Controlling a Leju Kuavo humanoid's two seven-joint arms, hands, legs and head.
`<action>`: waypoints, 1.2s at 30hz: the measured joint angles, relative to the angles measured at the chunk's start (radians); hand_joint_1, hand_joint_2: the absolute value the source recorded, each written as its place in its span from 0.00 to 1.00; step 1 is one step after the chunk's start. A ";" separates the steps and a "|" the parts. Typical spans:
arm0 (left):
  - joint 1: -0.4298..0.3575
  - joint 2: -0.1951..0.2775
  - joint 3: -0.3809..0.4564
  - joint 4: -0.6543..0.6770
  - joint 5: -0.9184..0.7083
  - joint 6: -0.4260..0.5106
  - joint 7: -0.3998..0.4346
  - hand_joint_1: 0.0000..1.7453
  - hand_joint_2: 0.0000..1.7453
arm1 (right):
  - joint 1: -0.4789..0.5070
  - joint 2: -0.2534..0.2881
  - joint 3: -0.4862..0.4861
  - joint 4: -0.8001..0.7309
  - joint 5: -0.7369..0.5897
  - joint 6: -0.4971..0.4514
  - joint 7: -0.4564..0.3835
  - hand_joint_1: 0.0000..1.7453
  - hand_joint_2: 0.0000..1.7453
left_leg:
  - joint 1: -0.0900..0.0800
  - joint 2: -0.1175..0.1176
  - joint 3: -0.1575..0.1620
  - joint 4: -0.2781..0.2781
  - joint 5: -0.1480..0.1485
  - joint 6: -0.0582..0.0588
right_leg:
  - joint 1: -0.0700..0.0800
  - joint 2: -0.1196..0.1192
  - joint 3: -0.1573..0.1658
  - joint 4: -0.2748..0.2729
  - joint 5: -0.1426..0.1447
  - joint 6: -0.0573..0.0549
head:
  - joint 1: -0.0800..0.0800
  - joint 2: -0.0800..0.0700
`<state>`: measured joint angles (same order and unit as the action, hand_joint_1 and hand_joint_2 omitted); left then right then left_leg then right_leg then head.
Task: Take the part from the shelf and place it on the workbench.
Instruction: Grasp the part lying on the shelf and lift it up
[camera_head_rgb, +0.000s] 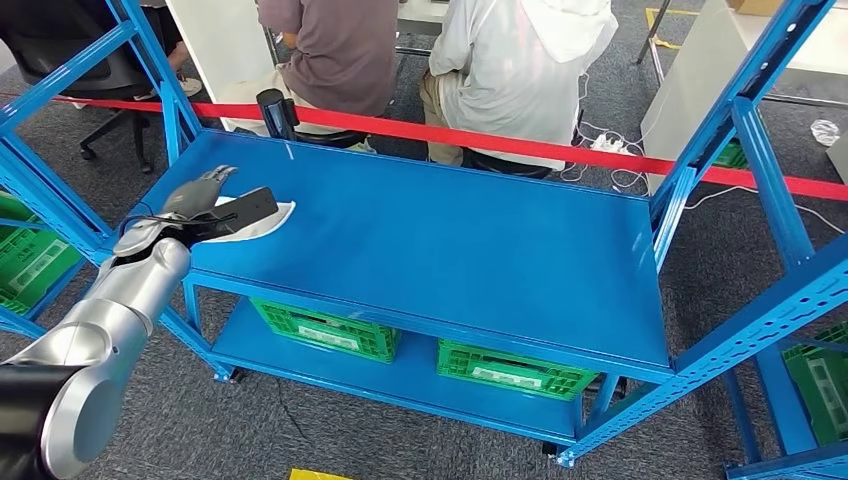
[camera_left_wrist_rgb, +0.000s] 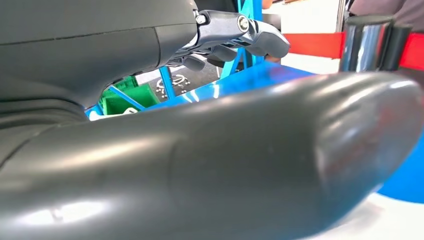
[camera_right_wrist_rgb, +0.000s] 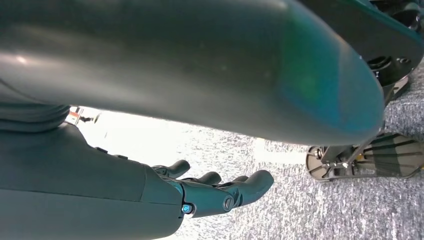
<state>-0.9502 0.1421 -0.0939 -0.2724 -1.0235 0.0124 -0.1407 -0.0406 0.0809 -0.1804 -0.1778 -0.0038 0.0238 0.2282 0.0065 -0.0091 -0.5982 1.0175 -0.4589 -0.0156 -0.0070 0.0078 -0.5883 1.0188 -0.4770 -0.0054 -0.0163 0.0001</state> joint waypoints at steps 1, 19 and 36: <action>0.002 0.003 -0.002 0.000 -0.001 -0.003 0.000 0.00 0.00 | 0.000 0.000 0.000 0.000 0.000 0.000 0.003 0.00 0.00 | 0.000 0.000 0.000 0.000 0.000 0.000 | 0.000 0.000 0.000 0.000 0.000 0.000 | 0.000 0.000; 0.015 0.012 -0.027 0.006 -0.023 0.020 0.069 0.00 0.50 | 0.000 0.000 -0.003 0.000 -0.014 -0.005 -0.005 0.00 0.00 | 0.002 0.001 0.002 -0.002 0.001 -0.001 | 0.002 0.000 0.000 0.001 0.000 0.000 | 0.000 0.000; 0.026 0.005 -0.028 0.007 -0.010 0.025 0.057 0.00 1.00 | 0.000 0.000 -0.004 0.000 0.004 -0.013 0.007 0.00 0.00 | 0.002 0.001 0.002 -0.002 0.001 -0.001 | 0.002 0.000 0.000 0.001 0.000 0.000 | 0.000 0.000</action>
<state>-0.9245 0.1474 -0.1217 -0.2651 -1.0336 0.0378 -0.0839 -0.0411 0.0809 -0.1846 -0.1778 0.0005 0.0107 0.2356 0.0086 -0.0080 -0.5961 1.0153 -0.4580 -0.0171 -0.0047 0.0080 -0.5885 1.0198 -0.4774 -0.0051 -0.0164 0.0001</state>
